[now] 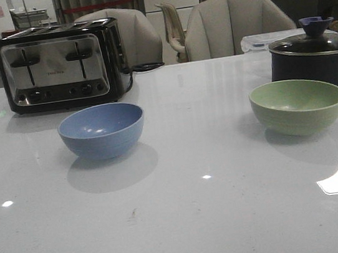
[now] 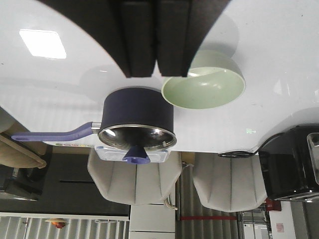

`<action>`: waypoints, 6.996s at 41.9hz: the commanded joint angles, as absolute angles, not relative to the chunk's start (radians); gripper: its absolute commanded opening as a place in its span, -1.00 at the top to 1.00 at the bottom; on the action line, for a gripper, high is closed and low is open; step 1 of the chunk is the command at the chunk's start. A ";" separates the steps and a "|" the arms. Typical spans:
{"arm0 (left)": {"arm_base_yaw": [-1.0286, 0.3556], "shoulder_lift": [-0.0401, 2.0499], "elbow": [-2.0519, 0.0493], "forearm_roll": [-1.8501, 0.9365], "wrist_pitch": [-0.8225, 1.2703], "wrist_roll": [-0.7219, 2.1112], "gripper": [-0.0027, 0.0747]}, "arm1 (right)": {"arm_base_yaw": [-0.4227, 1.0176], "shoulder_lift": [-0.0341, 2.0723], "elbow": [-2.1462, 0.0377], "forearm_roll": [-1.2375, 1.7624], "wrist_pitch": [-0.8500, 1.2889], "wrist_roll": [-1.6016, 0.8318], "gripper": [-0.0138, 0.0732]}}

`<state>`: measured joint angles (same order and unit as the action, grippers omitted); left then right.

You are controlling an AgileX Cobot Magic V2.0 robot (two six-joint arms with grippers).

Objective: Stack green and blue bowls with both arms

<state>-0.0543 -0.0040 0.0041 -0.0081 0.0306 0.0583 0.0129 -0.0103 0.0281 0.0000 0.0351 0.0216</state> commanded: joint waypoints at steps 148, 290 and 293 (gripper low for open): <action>-0.053 0.637 -0.618 -0.052 0.494 0.051 -0.06 | 0.007 1.452 -1.073 0.086 0.546 0.019 -0.64; -0.056 0.637 -0.618 -0.054 0.496 0.051 -0.06 | 0.397 0.882 -0.717 0.062 0.575 -0.046 -0.50; -0.061 0.637 -0.618 -0.054 0.496 0.052 -0.06 | 0.397 0.842 -0.677 0.062 0.573 -0.046 -0.50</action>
<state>-0.0543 0.6323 -0.5901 -0.0444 0.5747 0.0583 0.3963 0.8952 -0.6836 0.0710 0.6290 -0.0329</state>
